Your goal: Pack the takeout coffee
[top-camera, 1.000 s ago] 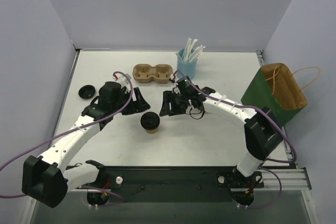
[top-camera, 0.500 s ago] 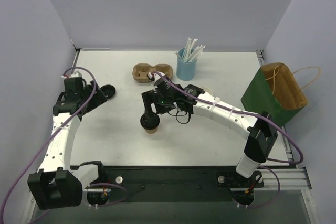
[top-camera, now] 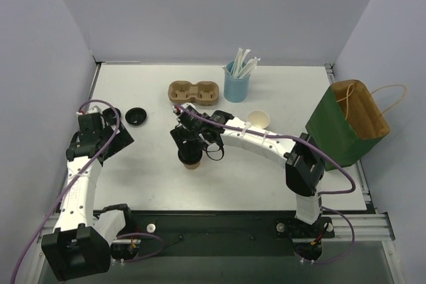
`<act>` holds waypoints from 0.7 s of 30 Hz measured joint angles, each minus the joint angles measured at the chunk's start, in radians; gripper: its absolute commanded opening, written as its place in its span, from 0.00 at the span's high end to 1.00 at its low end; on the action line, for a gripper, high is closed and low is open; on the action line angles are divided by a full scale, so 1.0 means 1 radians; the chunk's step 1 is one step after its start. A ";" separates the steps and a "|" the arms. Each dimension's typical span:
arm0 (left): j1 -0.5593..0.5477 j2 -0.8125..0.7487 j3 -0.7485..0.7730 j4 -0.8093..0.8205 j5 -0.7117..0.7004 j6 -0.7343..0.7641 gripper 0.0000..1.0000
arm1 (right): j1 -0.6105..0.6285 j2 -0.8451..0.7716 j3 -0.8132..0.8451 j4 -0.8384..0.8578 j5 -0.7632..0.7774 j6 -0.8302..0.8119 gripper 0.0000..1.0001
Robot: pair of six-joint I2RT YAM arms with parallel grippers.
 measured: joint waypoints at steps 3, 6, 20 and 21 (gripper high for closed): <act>0.000 0.003 -0.003 0.008 0.052 0.008 0.12 | 0.000 0.015 0.013 -0.006 0.003 -0.005 0.25; -0.013 0.000 -0.014 0.030 0.143 0.012 0.17 | 0.000 0.025 0.018 -0.005 0.001 -0.005 0.31; -0.303 -0.040 -0.321 0.372 0.459 -0.196 0.36 | -0.002 0.028 0.017 0.006 -0.011 -0.020 0.46; -0.322 -0.027 -0.332 0.396 0.462 -0.208 0.36 | -0.002 0.027 0.014 0.008 -0.012 -0.020 0.46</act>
